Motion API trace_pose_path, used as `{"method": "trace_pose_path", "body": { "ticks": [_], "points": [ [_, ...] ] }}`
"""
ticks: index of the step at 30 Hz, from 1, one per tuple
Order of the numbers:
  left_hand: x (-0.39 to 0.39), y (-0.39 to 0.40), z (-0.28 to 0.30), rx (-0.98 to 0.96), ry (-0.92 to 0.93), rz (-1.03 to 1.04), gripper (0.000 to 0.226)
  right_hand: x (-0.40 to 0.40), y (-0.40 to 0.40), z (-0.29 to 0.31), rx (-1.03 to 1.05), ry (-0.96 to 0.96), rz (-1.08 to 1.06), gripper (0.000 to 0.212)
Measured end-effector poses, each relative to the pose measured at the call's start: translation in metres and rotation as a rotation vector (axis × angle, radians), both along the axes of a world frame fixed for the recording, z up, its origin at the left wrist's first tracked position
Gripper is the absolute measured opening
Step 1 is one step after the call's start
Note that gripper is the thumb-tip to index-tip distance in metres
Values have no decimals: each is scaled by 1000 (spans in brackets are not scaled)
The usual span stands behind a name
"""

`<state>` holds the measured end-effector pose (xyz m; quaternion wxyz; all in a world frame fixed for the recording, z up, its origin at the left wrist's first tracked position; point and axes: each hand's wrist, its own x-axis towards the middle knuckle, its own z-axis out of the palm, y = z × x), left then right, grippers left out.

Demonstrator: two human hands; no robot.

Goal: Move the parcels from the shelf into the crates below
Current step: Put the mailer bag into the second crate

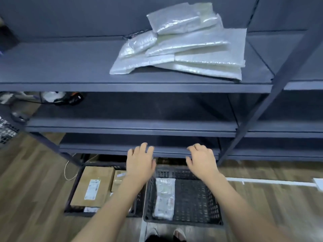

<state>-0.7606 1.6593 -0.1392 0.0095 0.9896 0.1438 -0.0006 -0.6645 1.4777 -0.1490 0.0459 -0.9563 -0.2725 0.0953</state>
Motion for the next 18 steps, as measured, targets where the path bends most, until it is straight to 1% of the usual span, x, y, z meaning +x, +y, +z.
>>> {"method": "trace_pose_path", "body": {
  "ticks": [3,8,12,18],
  "points": [
    [18,14,22,53,-27,-41,36,6,10,11,24,-1,-8,40],
    [54,53,59,151,-136,-106,38,33,43,44,83,-118,-28,36],
    [84,90,96,228,-160,-126,43,63,75,87,140,-230,-3,40],
    [136,135,160,321,-183,-99,41,113,101,154,204,-391,46,40]
  ]
}}
